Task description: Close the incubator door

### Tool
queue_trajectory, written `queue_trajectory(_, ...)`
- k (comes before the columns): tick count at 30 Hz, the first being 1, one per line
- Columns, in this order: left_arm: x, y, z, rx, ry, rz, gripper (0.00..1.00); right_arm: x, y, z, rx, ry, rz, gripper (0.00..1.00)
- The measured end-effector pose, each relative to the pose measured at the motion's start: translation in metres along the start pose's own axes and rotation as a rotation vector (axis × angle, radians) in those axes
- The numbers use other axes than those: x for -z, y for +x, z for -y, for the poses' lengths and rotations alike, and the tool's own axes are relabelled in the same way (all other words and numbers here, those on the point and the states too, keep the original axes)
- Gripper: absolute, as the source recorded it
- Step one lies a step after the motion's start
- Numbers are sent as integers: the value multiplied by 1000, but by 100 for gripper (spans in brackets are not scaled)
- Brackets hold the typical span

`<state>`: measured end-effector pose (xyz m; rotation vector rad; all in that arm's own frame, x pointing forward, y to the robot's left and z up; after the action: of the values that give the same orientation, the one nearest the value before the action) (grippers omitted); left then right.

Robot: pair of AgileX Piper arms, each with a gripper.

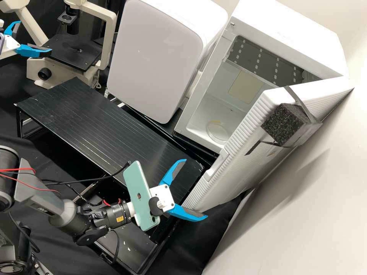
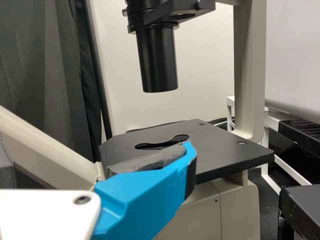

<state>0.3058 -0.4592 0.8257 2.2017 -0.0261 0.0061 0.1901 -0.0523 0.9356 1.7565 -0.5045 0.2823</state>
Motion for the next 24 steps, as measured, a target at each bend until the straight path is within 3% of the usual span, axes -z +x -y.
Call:
queue_trajectory(6,0,0,0,0,0,0,100,14,-2,11,67,55,-26,100)
queue_trajectory(9,0,0,0,0,0,0,100,25,-5,21,144,80,-64,100)
queue_trajectory(11,0,0,0,0,0,0,100,33,-7,29,212,64,-105,100)
queue_trajectory(14,0,0,0,0,0,0,100,51,-13,38,292,25,-229,100)
queue_trajectory(18,0,0,0,0,0,0,100,69,-22,38,302,16,-358,100)
queue_trajectory(24,0,0,0,0,0,0,100,72,-35,43,241,40,-368,100)
